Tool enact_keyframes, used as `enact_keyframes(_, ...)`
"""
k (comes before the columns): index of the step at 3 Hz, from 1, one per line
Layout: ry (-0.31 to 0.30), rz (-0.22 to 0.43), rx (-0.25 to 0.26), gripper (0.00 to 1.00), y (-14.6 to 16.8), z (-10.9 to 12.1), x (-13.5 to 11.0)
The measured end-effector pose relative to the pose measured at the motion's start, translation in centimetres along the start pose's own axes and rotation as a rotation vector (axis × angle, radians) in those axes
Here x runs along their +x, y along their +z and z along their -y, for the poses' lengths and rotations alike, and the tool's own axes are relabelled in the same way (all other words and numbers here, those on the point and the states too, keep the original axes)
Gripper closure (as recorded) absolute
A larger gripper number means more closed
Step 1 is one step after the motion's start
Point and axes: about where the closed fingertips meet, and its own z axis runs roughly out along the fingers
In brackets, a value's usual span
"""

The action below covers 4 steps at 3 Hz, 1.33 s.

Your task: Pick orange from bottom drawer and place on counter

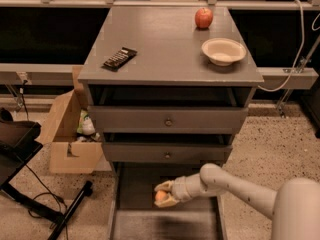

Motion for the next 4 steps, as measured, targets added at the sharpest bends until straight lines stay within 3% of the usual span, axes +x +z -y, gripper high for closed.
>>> enact_keyframes(2,-0.095,0.243,-0.075,1.00,-13.5,-0.7,-16.5)
enact_keyframes(3,-0.186,0.360,-0.144,1.00,-18.2,-2.6,-25.0)
enact_keyframes(4,-0.205,0.382,-0.173,1.00,-18.7,-3.3,-26.6)
